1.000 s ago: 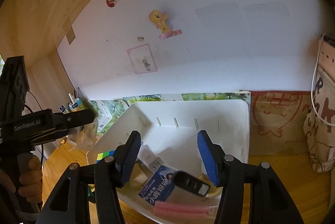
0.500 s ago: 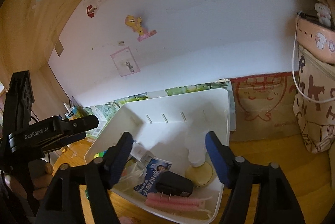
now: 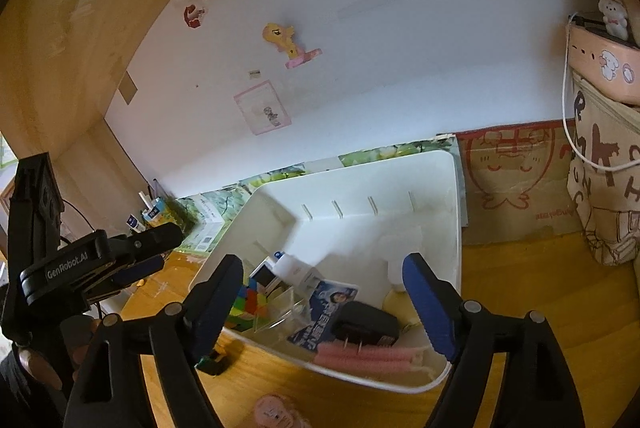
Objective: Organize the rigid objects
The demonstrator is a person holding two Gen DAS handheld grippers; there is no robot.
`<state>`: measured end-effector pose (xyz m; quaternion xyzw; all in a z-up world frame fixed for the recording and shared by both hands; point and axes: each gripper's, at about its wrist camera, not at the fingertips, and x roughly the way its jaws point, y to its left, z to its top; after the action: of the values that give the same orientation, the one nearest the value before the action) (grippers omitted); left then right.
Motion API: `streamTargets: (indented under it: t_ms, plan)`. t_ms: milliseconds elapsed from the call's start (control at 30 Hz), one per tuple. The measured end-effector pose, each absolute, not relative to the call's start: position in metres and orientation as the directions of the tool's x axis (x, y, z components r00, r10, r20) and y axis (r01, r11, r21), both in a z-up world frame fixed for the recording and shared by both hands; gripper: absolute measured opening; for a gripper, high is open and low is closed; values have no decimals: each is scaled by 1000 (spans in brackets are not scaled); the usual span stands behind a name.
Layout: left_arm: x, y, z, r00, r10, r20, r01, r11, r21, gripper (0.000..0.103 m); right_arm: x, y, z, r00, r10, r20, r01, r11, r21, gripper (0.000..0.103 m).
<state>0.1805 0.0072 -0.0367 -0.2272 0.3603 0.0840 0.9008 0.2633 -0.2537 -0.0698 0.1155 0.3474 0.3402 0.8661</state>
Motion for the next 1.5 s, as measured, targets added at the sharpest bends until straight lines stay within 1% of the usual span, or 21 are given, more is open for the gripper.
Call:
streamTargets:
  t_ms: [200,267,333,733,967,1167,1500]
  plan:
    - [157,8,-40,718,1,-696,-332,879,-341,85,245,-255,-67,510,678,-529,-503,734,456,84]
    - [150,9,-42,710,7,-704,-340,879,-334,85,238,-256,-68,504,680,-533,-498,732,464,87]
    - [141,9,-45,703,12,-711,-349,877,-330,85,233,-257,-70,496,684,-534,-493,729,475,87]
    - [89,9,-69,633,62,-771,-412,871,-268,85,205,-253,-94,376,718,-586,-439,695,570,87]
    - [66,10,-86,572,88,-815,-453,863,-224,85,195,-248,-116,294,716,-633,-391,694,604,87]
    - [58,11,-97,520,111,-847,-462,871,-170,85,188,-244,-143,210,684,-698,-314,724,614,87]
    - [54,32,-107,451,114,-885,-455,883,-119,85,182,-233,-162,180,642,-745,-231,764,603,87]
